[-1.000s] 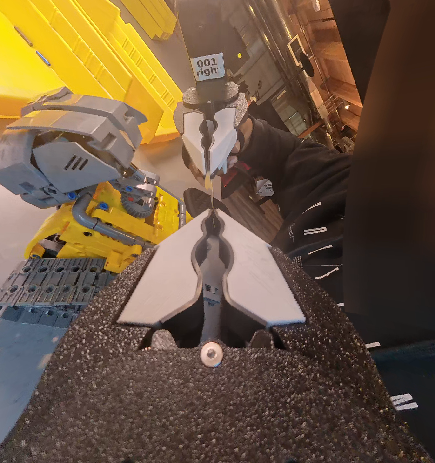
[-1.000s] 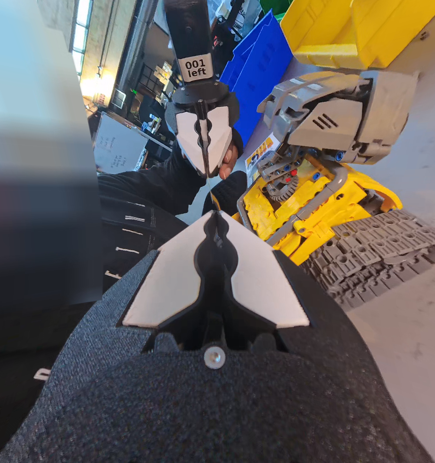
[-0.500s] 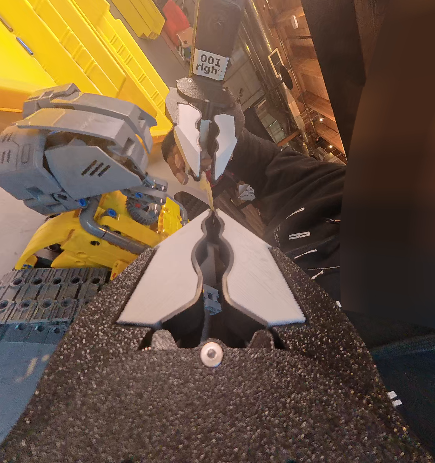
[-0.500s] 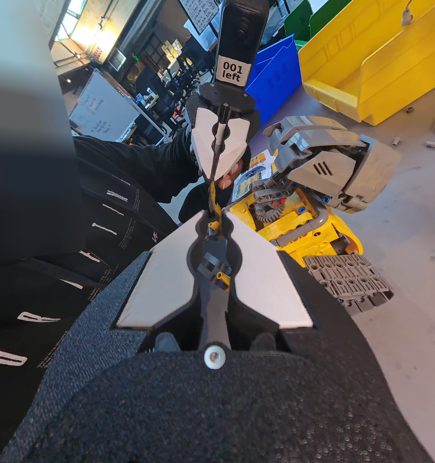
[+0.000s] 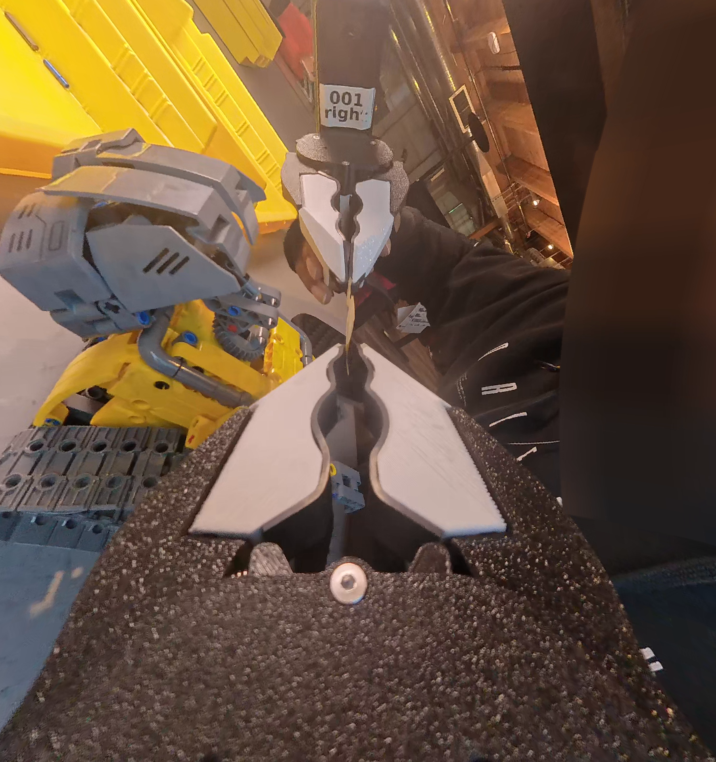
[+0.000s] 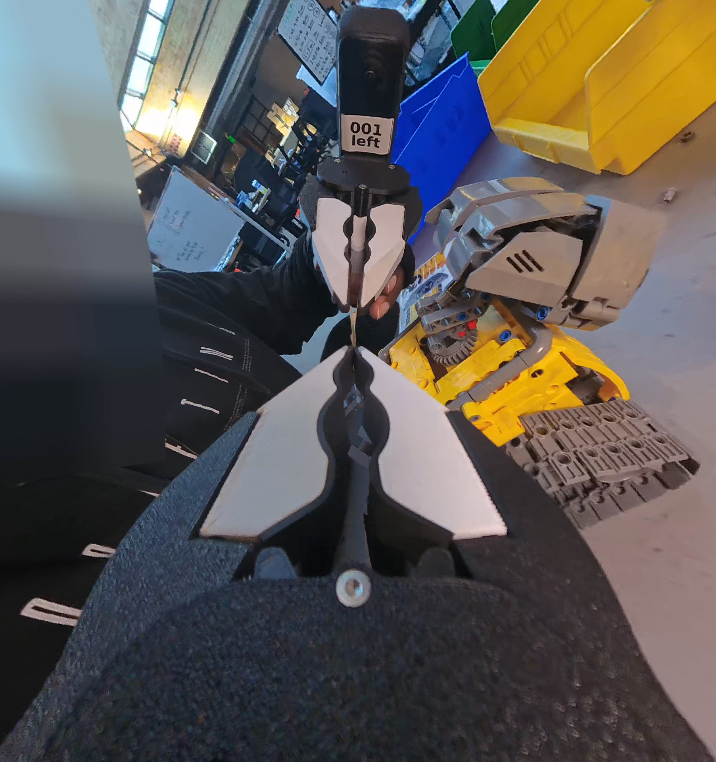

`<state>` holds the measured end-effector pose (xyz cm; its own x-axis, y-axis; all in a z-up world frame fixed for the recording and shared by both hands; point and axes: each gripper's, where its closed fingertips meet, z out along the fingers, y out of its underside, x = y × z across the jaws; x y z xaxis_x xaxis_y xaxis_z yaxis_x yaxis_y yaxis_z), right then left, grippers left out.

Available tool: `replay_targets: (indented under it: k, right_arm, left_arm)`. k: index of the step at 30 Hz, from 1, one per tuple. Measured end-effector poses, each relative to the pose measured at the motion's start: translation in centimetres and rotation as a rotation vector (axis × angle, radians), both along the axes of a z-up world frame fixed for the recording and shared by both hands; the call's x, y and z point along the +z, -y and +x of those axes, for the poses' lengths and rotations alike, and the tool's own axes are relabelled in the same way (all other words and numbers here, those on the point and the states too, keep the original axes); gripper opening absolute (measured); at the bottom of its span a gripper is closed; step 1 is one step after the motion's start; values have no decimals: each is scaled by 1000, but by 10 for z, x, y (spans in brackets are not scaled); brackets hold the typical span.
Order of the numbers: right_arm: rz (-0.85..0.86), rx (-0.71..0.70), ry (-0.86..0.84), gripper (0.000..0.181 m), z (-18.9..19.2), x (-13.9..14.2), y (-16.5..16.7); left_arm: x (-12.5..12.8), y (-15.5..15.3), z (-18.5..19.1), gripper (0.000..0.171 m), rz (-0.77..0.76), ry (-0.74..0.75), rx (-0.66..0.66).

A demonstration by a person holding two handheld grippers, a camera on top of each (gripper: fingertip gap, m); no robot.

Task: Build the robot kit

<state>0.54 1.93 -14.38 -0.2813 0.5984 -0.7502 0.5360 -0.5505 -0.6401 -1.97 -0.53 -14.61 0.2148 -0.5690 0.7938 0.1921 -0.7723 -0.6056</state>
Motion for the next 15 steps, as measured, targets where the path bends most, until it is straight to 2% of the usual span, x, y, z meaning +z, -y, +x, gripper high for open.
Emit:
replay_targets:
  k: [3,7,8,12,13,15]
  right_arm:
    - [-109,-9,29,0,0,5,2]
    - [-255,-5,69,0,2,11,11]
    - [-256,-7,86,0,2,9,13]
    - [-72,-2,79,0,0,0,9]
    - [28,6,65,0,0,-3,8]
    - [246,28,49,16,0,-13,6]
  left_arm:
    - [-3,-1,-5,18,51,-63,25]
    - [-7,4,-13,34,251,-237,56]
    - [-6,6,-13,33,297,-267,58]
    - [2,7,-10,17,302,-219,66]
    - [4,8,-9,17,293,-194,57]
    - [8,10,-8,15,262,-135,37]
